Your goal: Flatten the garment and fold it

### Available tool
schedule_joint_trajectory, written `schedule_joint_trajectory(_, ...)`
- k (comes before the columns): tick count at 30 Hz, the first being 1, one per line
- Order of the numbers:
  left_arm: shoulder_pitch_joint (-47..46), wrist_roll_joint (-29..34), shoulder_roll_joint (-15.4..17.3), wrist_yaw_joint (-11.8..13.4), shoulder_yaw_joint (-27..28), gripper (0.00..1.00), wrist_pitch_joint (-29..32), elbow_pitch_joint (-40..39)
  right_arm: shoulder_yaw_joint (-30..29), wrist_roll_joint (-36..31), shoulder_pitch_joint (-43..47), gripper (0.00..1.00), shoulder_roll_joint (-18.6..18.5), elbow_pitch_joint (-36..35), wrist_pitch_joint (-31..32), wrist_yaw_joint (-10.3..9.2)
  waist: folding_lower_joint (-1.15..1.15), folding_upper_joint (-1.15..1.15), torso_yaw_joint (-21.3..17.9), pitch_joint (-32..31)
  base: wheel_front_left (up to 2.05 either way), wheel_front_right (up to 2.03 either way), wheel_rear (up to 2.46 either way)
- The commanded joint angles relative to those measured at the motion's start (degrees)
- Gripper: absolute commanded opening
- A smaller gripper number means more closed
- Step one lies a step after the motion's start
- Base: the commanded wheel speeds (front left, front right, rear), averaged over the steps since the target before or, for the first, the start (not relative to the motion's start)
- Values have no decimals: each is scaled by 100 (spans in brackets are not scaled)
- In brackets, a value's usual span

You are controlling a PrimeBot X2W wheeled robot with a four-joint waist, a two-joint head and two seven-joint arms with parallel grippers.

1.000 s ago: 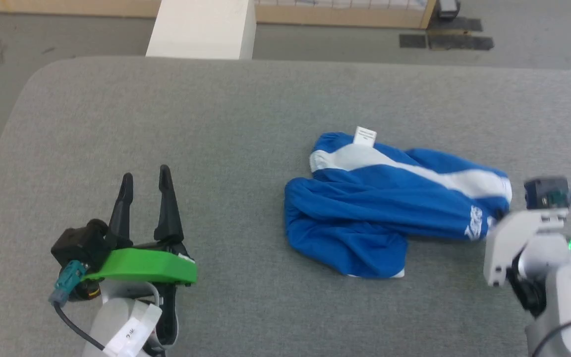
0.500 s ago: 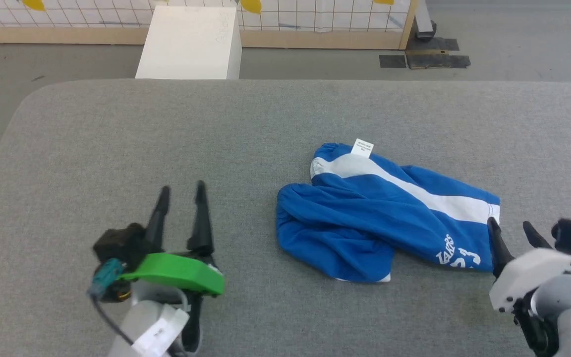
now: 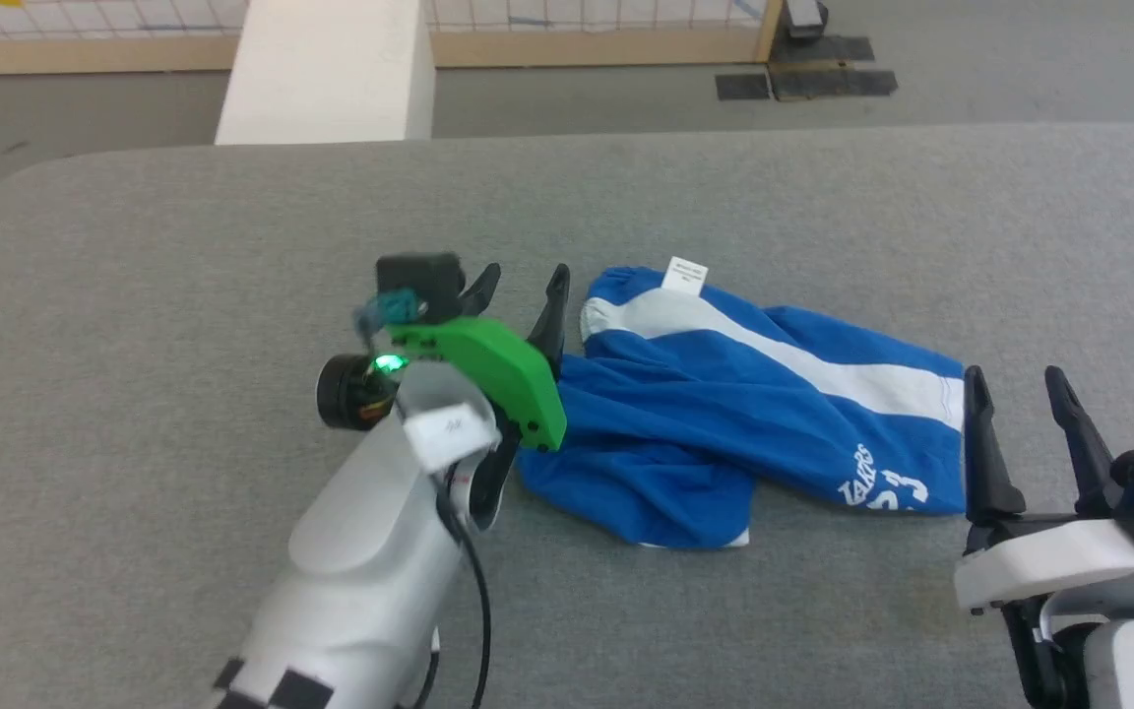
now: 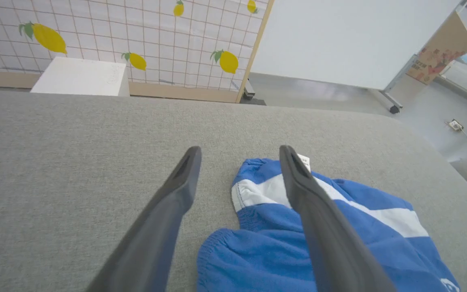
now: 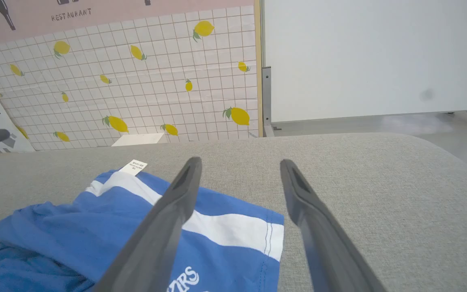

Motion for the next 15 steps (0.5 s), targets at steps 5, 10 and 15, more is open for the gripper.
schedule_joint_trajectory(5,-853,-257,6,187,-444,100,746,950,198,56,-120,100,2,-5,-172,-9,0,0,-438,372,0,0,0)
schedule_joint_trajectory(10,-1519,-369,6,319,-694,100,1478,1702,344,140,-233,100,3,86,-255,-9,0,0,-687,581,0,0,0)
schedule_joint_trajectory(15,-1974,-395,6,383,-939,100,2189,2237,403,201,-341,100,3,160,-323,-9,0,0,-845,744,0,0,0)
